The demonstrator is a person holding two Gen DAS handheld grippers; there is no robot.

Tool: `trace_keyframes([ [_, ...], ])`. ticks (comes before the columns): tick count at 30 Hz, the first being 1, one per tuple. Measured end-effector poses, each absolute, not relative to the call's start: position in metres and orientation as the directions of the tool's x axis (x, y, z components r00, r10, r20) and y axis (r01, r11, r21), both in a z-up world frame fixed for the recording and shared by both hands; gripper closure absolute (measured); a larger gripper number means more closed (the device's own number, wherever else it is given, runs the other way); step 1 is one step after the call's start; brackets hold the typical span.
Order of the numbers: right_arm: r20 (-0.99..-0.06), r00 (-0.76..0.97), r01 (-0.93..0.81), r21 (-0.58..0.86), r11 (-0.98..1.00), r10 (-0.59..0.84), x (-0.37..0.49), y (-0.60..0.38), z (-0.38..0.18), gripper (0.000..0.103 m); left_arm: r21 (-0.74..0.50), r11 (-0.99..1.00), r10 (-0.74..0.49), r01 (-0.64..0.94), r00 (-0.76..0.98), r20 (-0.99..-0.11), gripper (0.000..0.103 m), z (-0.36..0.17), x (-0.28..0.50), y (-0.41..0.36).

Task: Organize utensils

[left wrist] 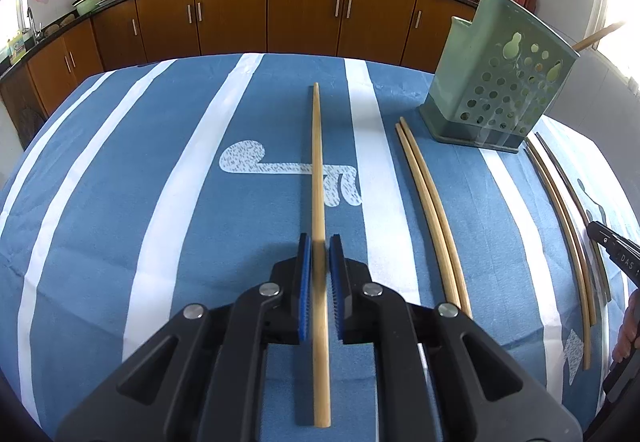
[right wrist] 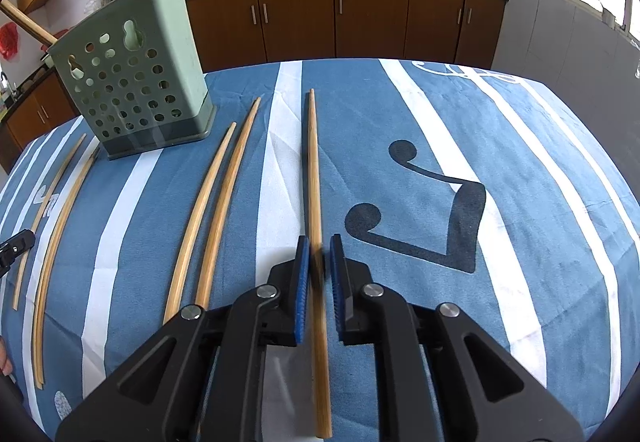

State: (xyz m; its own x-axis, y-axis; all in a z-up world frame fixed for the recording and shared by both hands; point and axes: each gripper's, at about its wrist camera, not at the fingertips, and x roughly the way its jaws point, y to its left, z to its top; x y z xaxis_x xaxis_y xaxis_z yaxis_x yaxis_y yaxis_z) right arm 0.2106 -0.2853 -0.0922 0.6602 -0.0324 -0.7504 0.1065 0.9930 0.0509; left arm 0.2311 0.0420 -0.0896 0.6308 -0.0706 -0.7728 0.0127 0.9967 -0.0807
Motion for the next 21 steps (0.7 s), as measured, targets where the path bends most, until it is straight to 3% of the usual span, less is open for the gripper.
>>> trace_keyframes([
  [21,-0.751,0.660,0.111,0.054,0.992,-0.033,0.2115,-0.2851,-0.0928,0.088,-0.100,0.995,-0.085,0.012,0.631,-0.771,0.091,-0.0899,0.2307,0.0434],
])
